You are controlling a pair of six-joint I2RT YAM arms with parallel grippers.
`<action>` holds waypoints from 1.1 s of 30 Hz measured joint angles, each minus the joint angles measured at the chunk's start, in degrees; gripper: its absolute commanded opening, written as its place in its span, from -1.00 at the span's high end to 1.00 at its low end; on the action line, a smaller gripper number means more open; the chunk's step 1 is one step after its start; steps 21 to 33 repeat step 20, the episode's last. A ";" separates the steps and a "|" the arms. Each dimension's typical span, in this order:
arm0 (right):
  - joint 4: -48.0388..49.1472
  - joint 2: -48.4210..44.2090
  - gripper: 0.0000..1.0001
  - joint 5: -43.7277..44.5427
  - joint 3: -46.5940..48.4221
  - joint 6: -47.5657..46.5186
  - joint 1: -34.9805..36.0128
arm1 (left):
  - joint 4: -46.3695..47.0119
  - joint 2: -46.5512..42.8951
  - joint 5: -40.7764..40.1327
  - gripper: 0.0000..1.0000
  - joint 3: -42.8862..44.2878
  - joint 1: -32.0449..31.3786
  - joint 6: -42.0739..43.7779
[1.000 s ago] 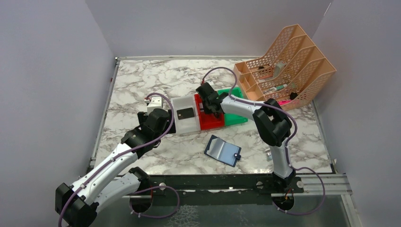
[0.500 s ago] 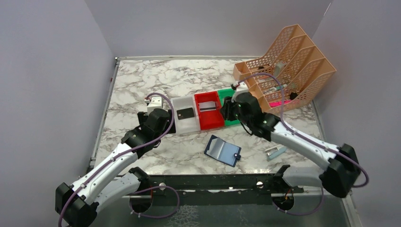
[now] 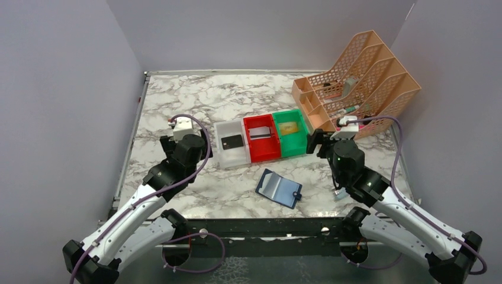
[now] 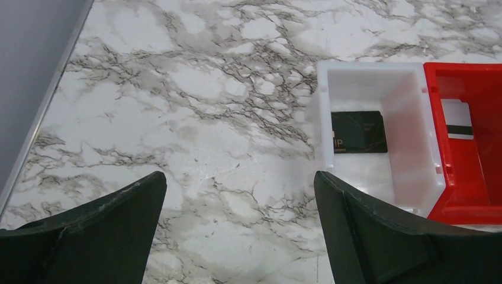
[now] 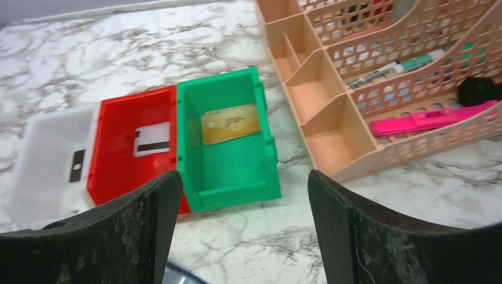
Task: Take the credit cards out of the card holder
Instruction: Reset both arms
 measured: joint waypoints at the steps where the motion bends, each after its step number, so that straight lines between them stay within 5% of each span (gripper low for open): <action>1: -0.09 0.83 -0.67 1.57 0.28 -0.55 -0.02 | 0.04 -0.59 -0.76 -0.98 -0.07 0.00 0.11; 6: -0.44 7.06 -0.68 4.39 5.49 -2.38 -1.51 | 0.83 -3.74 -2.91 -0.98 -0.72 0.00 0.15; 14: -0.94 12.22 -0.68 -3.30 8.50 -0.79 -13.51 | 1.77 -4.00 -4.07 -0.98 -0.72 0.00 0.66; 33: -1.03 11.15 -0.68 -8.44 7.98 -1.99 -13.73 | 2.45 -4.79 -4.17 -0.98 -1.36 0.00 1.49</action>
